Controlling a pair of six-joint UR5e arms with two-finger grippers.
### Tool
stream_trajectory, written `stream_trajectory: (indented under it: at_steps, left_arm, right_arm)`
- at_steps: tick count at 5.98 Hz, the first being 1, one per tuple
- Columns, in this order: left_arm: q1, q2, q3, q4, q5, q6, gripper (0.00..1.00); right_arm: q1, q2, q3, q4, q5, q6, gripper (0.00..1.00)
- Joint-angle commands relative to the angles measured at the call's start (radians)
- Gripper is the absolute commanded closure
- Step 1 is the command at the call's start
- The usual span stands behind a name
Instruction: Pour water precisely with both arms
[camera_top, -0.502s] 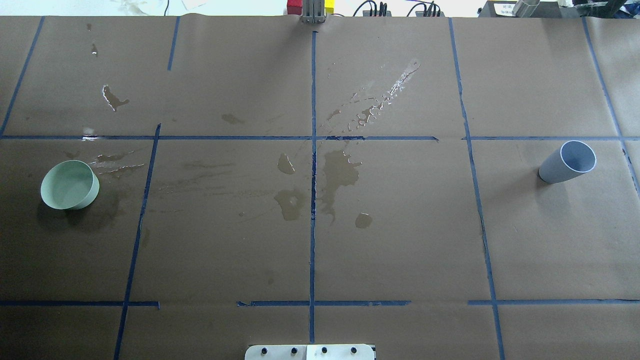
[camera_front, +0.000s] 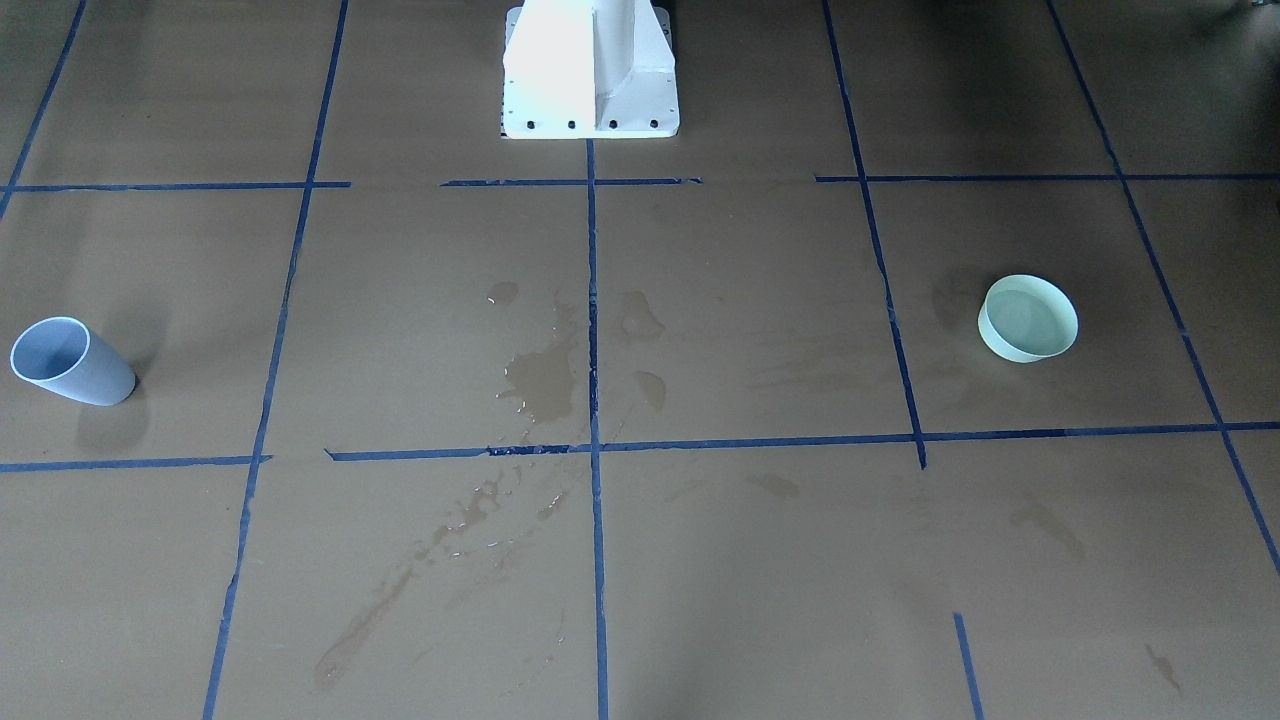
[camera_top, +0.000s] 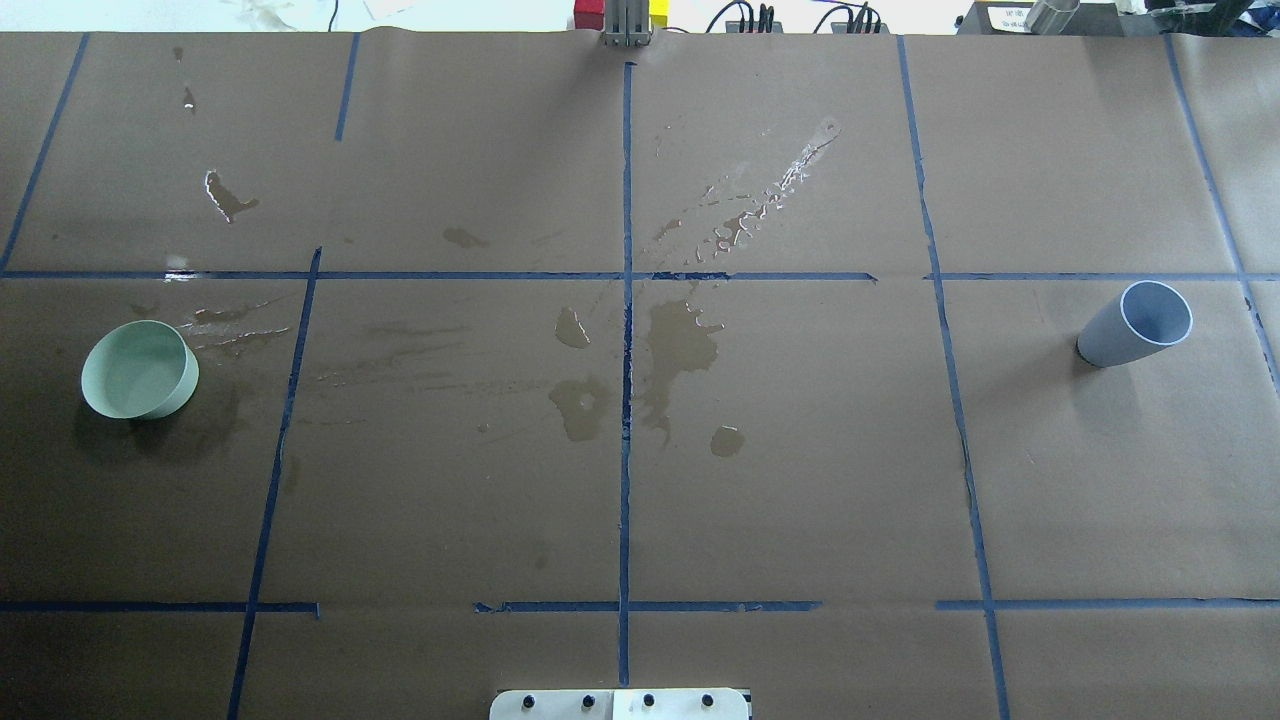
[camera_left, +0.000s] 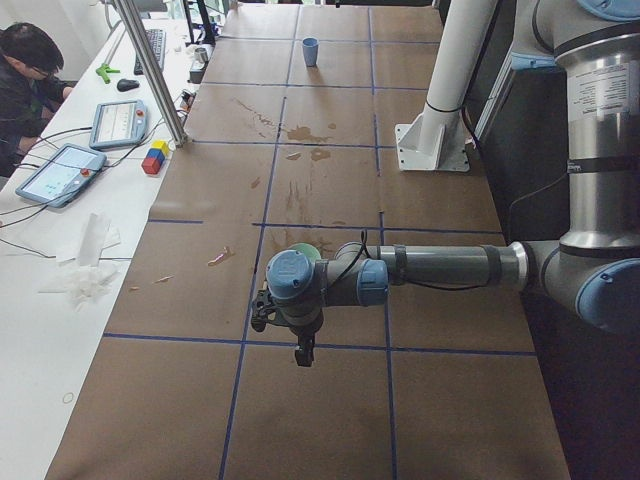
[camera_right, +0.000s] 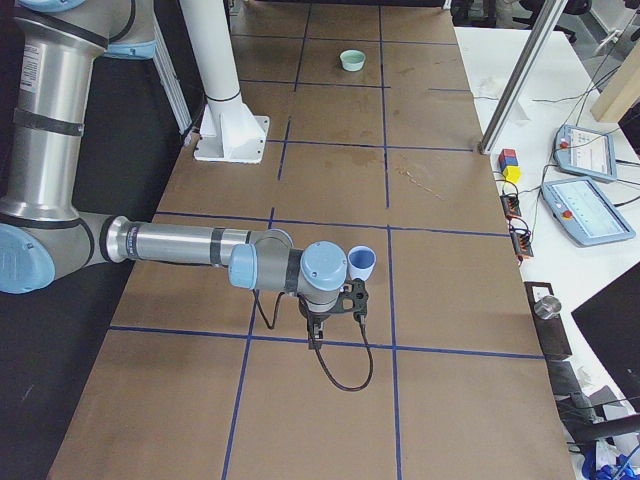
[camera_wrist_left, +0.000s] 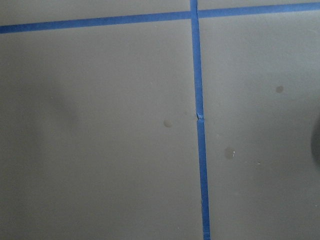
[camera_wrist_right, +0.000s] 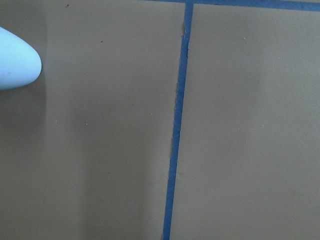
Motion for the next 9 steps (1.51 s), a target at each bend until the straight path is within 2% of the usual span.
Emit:
stream_trajectory:
  at_steps: [1,4,5,6,8,9]
  left_arm:
    - [0.013,-0.012,-0.003,-0.002,0.000,-0.011,0.00]
    - [0.013,-0.119,0.001,-0.046,-0.005,-0.002,0.00]
    - [0.019,-0.120,0.007,-0.146,-0.005,-0.003,0.00]
    - [0.110,-0.114,0.006,-0.276,-0.007,-0.123,0.00]
    - [0.303,-0.083,0.015,-0.532,0.009,-0.665,0.00]
    - [0.385,-0.080,0.026,-0.614,0.068,-0.843,0.00]
  right_arm:
    - [-0.002,0.007,0.009,0.003,0.004,0.004,0.00]
    - [-0.002,0.042,-0.005,0.041,-0.002,0.008,0.00]
    - [-0.002,0.041,-0.021,0.155,-0.002,-0.016,0.00]
    - [-0.002,0.038,-0.043,0.270,0.006,0.014,0.00]
    - [-0.012,0.039,-0.043,0.273,0.001,0.056,0.00]
    - [-0.012,0.038,-0.043,0.276,0.001,0.056,0.00]
